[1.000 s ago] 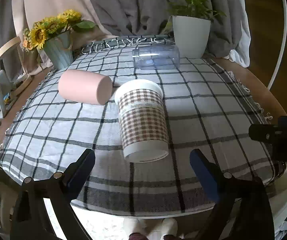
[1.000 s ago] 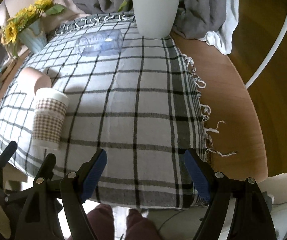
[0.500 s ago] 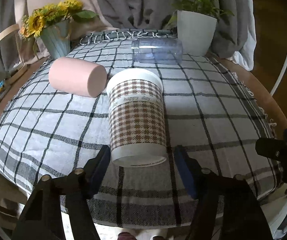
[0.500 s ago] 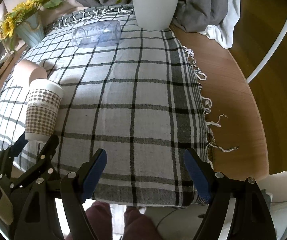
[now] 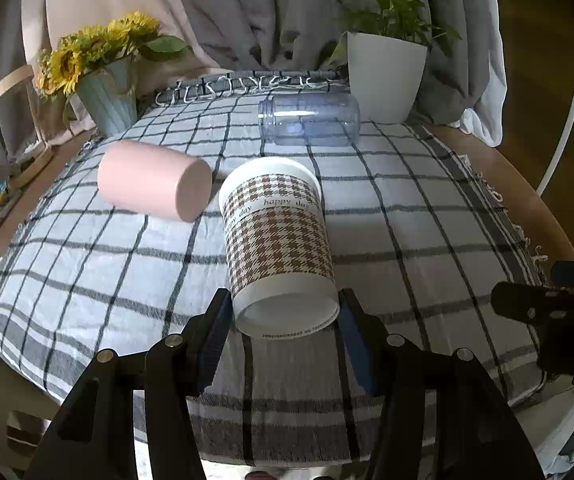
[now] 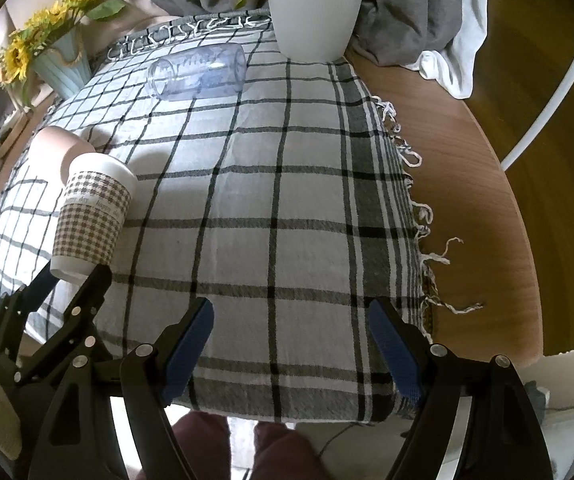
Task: Flip cup upside down
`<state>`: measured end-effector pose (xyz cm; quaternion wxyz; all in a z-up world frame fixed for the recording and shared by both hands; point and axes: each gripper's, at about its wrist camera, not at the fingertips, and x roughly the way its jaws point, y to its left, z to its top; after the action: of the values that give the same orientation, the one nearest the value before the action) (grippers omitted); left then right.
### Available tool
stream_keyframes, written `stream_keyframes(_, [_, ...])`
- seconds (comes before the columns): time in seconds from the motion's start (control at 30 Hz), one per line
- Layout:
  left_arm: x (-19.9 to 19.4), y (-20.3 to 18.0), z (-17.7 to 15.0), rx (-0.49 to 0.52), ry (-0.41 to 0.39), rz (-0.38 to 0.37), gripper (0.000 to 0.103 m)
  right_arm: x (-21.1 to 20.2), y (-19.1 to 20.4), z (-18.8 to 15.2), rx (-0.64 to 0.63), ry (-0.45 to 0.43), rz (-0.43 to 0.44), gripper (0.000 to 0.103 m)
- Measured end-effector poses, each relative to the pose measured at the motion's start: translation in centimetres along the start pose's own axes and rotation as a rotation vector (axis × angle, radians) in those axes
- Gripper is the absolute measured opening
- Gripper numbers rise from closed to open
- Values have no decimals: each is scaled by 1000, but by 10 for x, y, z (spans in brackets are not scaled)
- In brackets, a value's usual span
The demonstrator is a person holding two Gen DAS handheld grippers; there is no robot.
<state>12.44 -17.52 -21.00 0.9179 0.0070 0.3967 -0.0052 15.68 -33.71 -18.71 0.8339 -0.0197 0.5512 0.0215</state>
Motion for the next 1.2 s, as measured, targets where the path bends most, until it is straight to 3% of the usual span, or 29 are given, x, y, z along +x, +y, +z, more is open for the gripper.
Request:
stream_keyframes(0.33, [-4, 8, 44, -3, -23, -6, 53, -5, 5, 21, 28, -31, 43, 80])
stream_keyframes(0.8, [31, 27, 110, -48, 96, -102, 53, -17, 14, 68, 112, -103, 114, 80])
stream_keyframes(1.13, [48, 25, 118, -33, 165, -94, 53, -18, 13, 90, 144, -125, 121, 80])
stream_keyframes(1.2, [49, 25, 116, -44, 166, -86, 59, -17, 10, 91, 154, -123, 132, 80])
